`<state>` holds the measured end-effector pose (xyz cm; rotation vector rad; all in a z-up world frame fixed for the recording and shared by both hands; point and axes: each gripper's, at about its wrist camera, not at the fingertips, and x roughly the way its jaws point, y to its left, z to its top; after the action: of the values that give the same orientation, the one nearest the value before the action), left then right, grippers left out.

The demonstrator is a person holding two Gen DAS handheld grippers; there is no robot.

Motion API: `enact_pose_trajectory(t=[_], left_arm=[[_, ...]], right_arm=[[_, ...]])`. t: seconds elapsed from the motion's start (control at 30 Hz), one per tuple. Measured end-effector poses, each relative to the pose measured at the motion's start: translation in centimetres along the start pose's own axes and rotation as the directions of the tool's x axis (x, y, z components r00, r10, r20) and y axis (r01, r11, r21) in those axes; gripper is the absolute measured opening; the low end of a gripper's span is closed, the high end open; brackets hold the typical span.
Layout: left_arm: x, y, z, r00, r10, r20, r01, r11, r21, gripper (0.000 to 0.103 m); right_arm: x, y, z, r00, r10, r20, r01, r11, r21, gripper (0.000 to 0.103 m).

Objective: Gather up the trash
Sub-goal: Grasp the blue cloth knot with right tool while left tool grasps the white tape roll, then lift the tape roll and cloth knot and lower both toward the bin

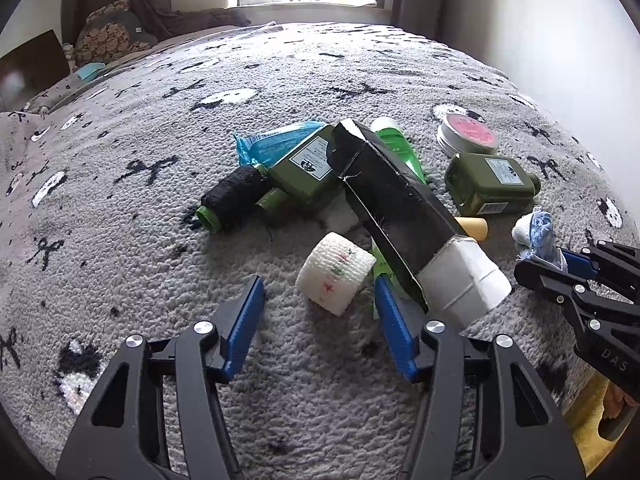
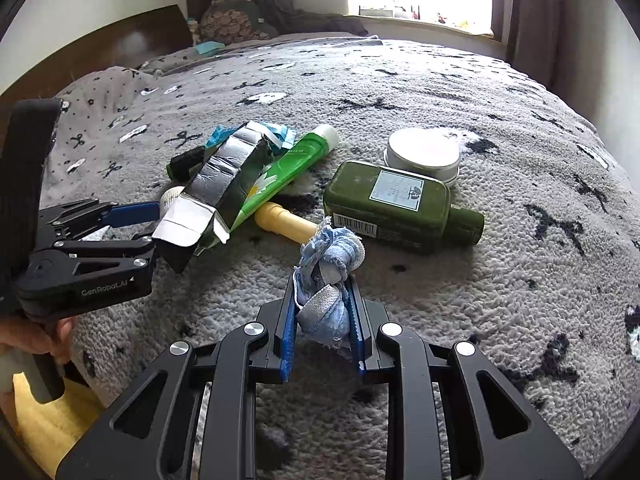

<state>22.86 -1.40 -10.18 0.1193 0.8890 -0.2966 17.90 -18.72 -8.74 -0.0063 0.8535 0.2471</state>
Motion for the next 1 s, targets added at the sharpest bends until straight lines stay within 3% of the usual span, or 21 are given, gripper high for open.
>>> enact_pose_trajectory(t=[0.23,0.6,1.0], left_arm=[[-0.2,-0.8,-0.2,1.0,0.003,-0.011,-0.003,0.999,0.037,0.024],[-3.9,-1.2,-2.1,0.999,0.035,0.004,-0.035,0.999,0.029,0.024],[-11.8,-3.1,-6.7,0.991,0.01,0.132,-0.016,0.999,0.048,0.024]], right_arm=[[0.2,-0.5,-0.7,1.0,-0.002,-0.007,0.002,1.0,0.003,0.023],[-3.7,-0.1,-1.6,0.998,-0.034,0.06,0.034,0.999,0.001,0.023],[-11.1,0.7,-4.5,0.982,-0.03,0.185,0.032,0.999,-0.01,0.023]])
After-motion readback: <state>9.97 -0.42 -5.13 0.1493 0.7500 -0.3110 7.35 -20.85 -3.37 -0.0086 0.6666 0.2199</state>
